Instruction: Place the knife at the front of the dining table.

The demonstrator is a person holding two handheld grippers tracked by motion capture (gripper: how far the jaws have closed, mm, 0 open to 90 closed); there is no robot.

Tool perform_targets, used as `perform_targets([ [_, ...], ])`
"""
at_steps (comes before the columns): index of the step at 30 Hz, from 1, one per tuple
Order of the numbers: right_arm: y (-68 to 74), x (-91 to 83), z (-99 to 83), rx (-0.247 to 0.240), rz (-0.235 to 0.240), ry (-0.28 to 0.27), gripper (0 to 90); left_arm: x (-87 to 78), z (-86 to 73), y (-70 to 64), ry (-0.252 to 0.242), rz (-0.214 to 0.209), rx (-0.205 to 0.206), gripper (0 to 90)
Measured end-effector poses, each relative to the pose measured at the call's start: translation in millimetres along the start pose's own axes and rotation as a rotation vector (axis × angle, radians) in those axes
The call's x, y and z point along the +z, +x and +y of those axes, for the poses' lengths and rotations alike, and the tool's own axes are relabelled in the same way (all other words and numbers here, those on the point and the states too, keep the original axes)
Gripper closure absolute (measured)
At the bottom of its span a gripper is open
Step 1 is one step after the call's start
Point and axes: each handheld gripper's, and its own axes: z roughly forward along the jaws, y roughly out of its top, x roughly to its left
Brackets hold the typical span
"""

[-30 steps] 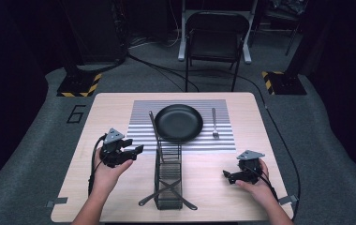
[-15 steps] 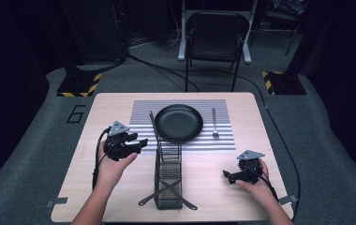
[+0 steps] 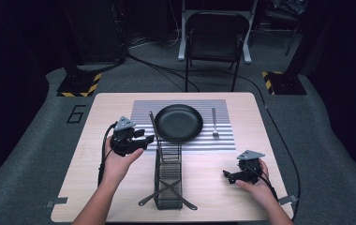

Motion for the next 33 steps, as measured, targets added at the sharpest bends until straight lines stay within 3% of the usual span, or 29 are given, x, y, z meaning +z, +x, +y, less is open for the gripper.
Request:
perform_targets([
  [17, 0.0, 0.0, 0.0, 0.000, 0.000, 0.000, 0.0, 23.6, 1.0, -6.4, -0.016, 0.002, -0.006, 53.2],
  [28, 0.0, 0.0, 0.0, 0.000, 0.000, 0.000, 0.0, 34.8, -1.1, -5.9, -0.020, -0.029, -0.023, 57.3],
  [33, 0.0, 0.0, 0.0, 0.000, 0.000, 0.000, 0.0, 35.2, -0.7, -9.2, -0.024, -0.040, 0.009, 64.1],
])
